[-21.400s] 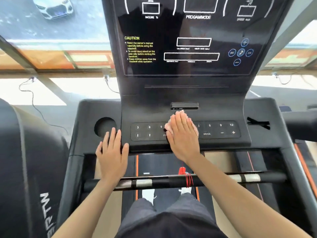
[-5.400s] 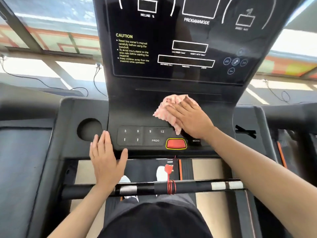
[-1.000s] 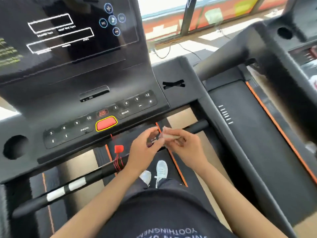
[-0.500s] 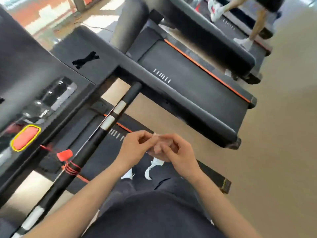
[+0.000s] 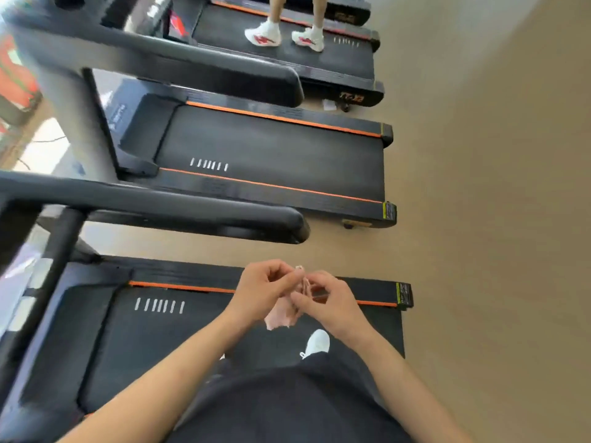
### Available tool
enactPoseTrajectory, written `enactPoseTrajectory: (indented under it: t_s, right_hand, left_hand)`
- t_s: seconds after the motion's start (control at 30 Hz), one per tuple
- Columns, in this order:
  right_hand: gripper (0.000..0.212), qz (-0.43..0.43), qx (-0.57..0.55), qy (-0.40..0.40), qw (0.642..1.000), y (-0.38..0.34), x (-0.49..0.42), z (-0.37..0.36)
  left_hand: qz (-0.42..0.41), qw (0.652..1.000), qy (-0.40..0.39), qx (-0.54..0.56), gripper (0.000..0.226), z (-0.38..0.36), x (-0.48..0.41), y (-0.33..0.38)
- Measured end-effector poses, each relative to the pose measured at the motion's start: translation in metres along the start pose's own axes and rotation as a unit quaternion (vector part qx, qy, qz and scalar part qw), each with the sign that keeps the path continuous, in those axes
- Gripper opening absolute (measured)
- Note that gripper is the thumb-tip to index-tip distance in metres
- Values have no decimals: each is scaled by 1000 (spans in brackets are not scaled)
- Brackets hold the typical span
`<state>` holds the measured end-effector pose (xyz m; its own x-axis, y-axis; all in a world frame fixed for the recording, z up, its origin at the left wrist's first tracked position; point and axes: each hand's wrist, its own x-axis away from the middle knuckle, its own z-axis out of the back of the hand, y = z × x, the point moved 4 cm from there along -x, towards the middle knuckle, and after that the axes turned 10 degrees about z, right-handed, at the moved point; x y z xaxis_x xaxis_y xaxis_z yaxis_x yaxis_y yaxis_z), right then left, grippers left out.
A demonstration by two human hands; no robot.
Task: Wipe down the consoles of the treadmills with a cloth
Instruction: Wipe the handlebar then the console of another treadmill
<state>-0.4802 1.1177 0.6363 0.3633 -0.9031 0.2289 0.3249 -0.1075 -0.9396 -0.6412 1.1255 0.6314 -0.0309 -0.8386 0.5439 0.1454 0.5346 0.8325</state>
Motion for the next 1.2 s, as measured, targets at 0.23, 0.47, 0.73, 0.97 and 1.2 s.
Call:
enactPoseTrajectory:
  t_s: [0.23, 0.47, 0.73, 0.97, 1.2]
  right_hand:
    - [23, 0, 2, 63, 998, 51, 10, 138]
    - [18, 29, 30, 133, 990, 84, -14, 243]
    - [21, -13, 16, 112, 993, 88, -99, 310]
    - [27, -59, -4, 160, 985, 59, -211, 359]
    - [9, -41, 66, 123, 989, 49, -345, 408]
  left_hand:
    - [-23, 998, -6, -61, 17, -106, -37, 39]
    - [-15, 993, -31, -113, 20, -150, -90, 63]
    - [-3, 993, -44, -105, 23, -158, -199, 106]
    - [16, 989, -96, -116, 22, -134, -284, 151]
    - [6, 992, -19, -127, 16, -110, -356, 205]
